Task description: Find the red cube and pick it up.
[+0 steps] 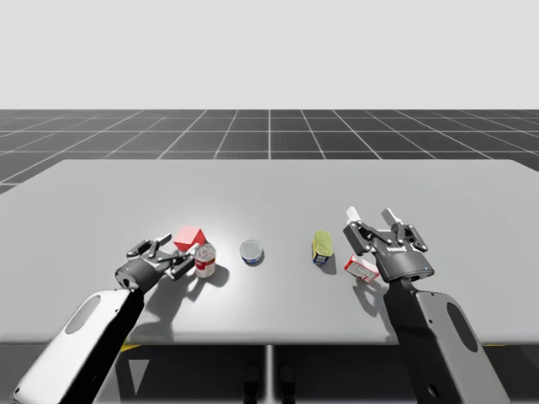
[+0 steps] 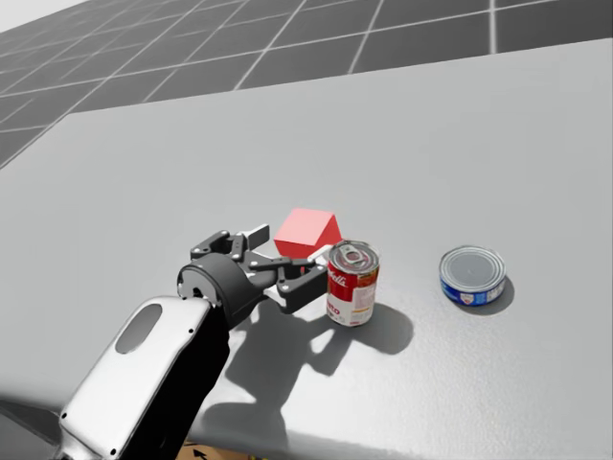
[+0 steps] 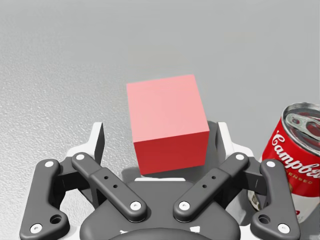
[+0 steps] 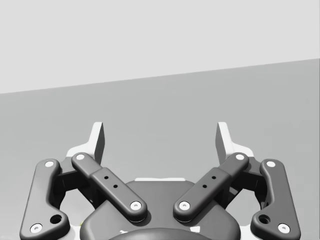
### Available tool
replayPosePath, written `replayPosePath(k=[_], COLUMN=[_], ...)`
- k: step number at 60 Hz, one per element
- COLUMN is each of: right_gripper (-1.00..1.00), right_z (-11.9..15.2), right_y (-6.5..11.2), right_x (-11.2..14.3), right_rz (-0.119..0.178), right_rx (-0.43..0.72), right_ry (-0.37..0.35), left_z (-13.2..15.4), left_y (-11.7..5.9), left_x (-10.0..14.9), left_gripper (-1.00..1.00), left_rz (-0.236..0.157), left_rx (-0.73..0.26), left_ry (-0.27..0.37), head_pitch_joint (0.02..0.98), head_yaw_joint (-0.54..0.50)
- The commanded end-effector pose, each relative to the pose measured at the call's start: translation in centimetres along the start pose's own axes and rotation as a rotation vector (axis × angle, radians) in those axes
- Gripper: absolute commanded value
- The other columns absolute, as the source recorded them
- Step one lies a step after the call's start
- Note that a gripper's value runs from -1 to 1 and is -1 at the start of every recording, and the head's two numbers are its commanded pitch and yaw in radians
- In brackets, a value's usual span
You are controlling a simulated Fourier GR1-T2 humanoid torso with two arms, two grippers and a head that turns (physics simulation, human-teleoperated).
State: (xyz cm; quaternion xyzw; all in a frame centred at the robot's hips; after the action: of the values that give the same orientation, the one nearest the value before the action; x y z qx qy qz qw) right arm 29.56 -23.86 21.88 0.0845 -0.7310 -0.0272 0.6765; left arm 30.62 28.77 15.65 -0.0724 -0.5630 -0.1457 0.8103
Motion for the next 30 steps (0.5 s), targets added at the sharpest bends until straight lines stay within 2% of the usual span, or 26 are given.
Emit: replayPosePath(k=[1, 20, 30], right_gripper=[-1.00, -1.00, -1.00], right_z=[0.0, 0.1, 0.1], right_y=[-0.1, -0.1, -0.2], right_x=[0.1, 0.2, 0.3], right_rz=[-0.001, -0.002, 0.001], right_rx=[0.000, 0.001, -0.003], right_ry=[-0.001, -0.003, -0.010], left_z=[-1.2, -2.8, -3.1], left_y=[-1.1, -1.2, -1.4], left_x=[0.0, -0.9, -1.4], left_gripper=[-1.00, -1.00, -1.00], left_rz=[0.016, 0.049, 0.051], left_rx=[0.000, 0.037, 0.038], left_ry=[0.014, 0.054, 0.076], head_pitch_joint=[0.772, 0.775, 0.770], head_yaw_joint=[0.39, 0.39, 0.38])
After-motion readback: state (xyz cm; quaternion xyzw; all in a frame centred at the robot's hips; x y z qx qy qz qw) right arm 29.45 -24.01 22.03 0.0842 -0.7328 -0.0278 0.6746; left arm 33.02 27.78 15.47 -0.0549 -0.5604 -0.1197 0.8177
